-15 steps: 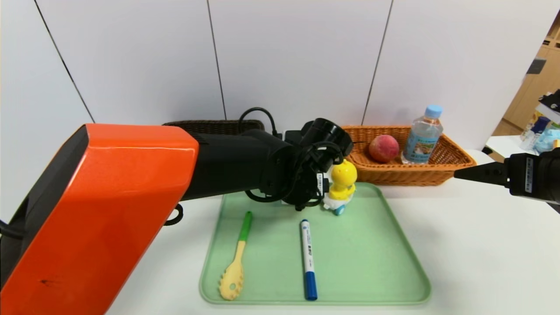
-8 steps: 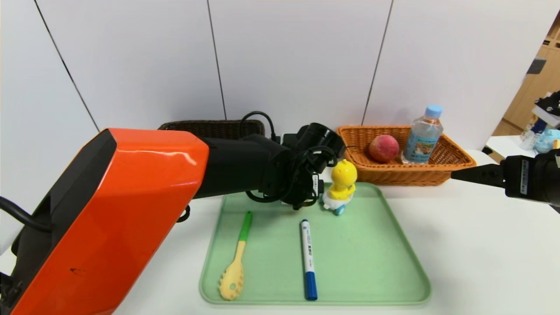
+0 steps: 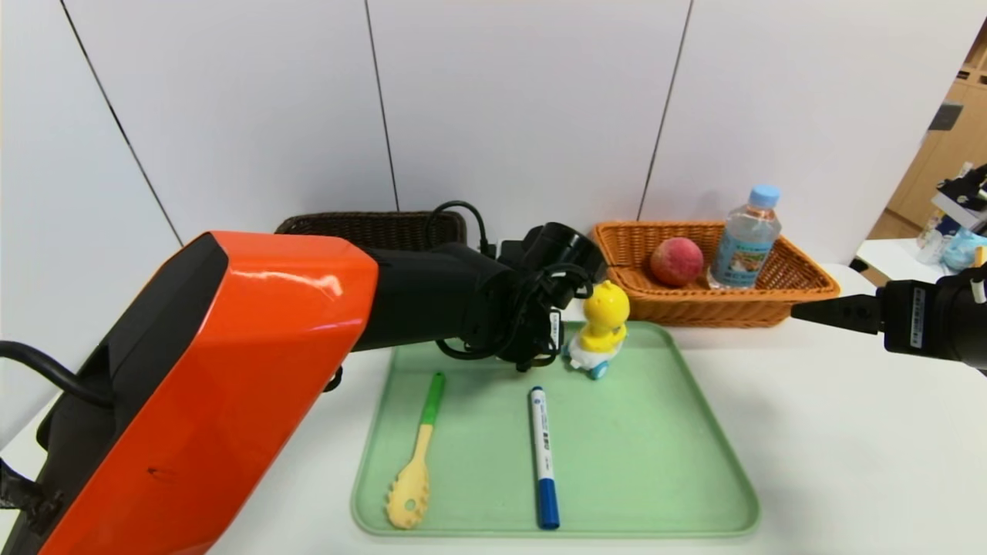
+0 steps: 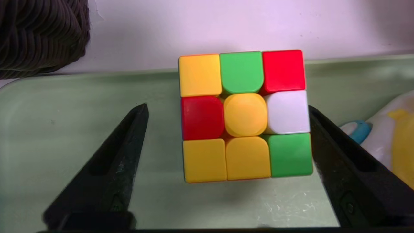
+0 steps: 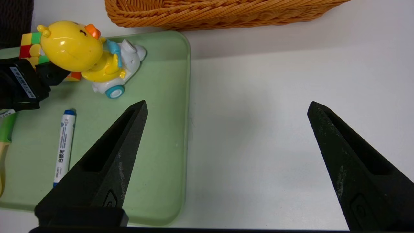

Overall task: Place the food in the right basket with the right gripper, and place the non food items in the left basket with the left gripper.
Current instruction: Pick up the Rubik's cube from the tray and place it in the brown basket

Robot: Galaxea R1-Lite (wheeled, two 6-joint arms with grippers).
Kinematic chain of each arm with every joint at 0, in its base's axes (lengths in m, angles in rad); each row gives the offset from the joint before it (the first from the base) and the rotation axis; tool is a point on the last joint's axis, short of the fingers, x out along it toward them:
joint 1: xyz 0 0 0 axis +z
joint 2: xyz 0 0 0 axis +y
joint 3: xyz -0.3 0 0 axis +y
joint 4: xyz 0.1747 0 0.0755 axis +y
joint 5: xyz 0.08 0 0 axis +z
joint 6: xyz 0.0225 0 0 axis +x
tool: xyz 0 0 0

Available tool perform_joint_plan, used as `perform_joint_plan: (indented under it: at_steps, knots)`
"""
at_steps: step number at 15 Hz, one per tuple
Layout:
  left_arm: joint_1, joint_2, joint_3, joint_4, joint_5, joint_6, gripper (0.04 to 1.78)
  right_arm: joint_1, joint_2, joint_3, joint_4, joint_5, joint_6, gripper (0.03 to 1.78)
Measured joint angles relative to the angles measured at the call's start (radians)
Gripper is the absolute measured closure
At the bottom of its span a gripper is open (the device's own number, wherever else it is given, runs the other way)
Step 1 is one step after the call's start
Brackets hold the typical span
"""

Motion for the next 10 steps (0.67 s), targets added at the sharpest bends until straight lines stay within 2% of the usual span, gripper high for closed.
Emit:
perform_joint_plan:
  at_steps: [3, 4, 8, 10]
  knots:
    - [0.005, 0.013, 0.000, -0.020, 0.000, 0.001, 0.76, 0.000, 0.000, 0.000, 0.000, 0.000, -0.006, 0.10]
    - [0.007, 0.017, 0.000, -0.026, 0.000, 0.001, 0.82, 0.001, 0.000, 0.000, 0.000, 0.000, -0.008, 0.10]
    - [0.013, 0.017, 0.000, -0.034, -0.009, 0.006, 0.82, 0.016, 0.000, 0.002, 0.000, -0.001, -0.016, 0.10]
    - [0.015, 0.000, 0.000, -0.032, -0.043, 0.005, 0.82, 0.021, 0.000, 0.005, 0.000, -0.002, -0.016, 0.10]
